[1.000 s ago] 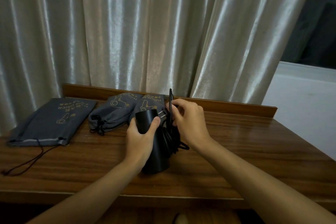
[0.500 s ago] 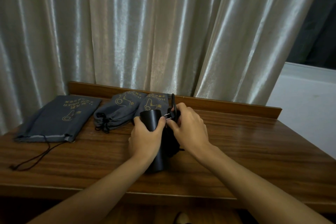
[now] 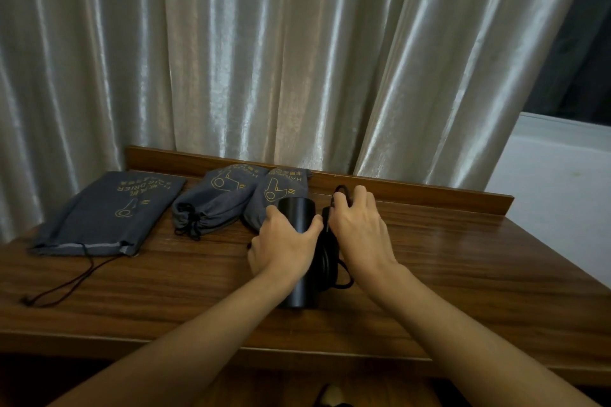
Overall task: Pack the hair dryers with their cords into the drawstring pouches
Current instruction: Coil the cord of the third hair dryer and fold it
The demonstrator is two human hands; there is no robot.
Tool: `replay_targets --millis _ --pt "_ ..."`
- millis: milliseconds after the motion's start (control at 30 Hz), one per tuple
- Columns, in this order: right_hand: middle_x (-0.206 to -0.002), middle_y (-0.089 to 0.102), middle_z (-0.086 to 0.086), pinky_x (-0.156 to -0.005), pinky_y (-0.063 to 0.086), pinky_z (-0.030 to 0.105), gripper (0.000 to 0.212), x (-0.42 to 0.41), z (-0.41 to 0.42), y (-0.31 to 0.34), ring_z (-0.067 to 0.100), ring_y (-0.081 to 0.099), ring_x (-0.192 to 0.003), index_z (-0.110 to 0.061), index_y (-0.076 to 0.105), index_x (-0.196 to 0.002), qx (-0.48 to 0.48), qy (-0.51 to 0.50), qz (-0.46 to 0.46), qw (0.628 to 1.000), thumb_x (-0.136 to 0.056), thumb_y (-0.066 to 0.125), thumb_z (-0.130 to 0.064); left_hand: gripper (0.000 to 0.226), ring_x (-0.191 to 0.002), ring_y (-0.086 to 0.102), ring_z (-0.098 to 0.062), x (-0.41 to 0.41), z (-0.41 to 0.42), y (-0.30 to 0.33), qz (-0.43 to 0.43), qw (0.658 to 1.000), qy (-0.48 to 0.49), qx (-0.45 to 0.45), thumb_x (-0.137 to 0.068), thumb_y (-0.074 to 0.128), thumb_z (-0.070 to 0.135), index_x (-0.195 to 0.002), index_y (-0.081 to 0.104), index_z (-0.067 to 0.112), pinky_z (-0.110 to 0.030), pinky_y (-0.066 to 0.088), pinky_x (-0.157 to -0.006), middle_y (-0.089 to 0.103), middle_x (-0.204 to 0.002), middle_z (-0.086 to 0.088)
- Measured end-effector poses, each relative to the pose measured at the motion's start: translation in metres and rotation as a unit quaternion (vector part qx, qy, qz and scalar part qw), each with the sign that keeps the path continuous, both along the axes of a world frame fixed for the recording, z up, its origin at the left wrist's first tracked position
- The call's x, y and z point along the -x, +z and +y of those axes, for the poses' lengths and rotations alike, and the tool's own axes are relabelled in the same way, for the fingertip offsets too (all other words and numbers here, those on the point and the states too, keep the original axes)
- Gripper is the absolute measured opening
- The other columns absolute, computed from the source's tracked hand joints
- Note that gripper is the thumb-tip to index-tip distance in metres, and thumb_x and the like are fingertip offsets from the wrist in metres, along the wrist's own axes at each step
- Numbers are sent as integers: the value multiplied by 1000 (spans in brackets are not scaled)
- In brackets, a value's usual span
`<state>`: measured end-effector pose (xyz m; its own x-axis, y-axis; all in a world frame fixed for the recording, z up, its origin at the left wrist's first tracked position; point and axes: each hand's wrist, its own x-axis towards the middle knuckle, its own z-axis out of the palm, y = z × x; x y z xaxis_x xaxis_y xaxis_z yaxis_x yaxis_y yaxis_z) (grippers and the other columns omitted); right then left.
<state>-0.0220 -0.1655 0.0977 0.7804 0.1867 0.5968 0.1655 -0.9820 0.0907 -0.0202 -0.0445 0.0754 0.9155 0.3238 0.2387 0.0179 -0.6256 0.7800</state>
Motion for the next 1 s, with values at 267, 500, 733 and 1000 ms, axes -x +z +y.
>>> replay_targets --millis 267,500,733,1000 --pt "-108 55 14 -82 45 39 30 -14 -19 20 29 51 -98 -5 59 -106 190 68 -46 978 -99 46 -31 69 -107 60 -33 -13 0 3 27 996 -25 -78 -80 56 69 -120 43 14 -34 37 -71 61 -117 -7" --pt "-89 57 0 -82 39 33 26 -30 -37 40 17 43 -86 -19 59 -104 282 161 134 936 -102 42 -39 77 -113 57 -32 -22 3 1 115 980 -108 -124 -75 56 71 -127 48 15 -35 46 -85 60 -124 -8" --pt "-85 68 -3 -76 47 27 29 -50 -36 63 14 63 -85 -9 66 -101 -10 100 465 880 -102 48 -32 81 -112 57 -33 -17 0 -3 98 971 -162 -144 -73 54 76 -125 46 15 -38 48 -86 59 -124 -9" --pt "-88 67 5 -70 47 34 37 -59 -39 33 19 63 -83 -13 62 -95 -77 64 331 938 -103 42 -43 77 -110 58 -33 -19 5 -3 95 975 -142 -144 -74 58 70 -124 44 13 -39 50 -89 60 -120 -10"
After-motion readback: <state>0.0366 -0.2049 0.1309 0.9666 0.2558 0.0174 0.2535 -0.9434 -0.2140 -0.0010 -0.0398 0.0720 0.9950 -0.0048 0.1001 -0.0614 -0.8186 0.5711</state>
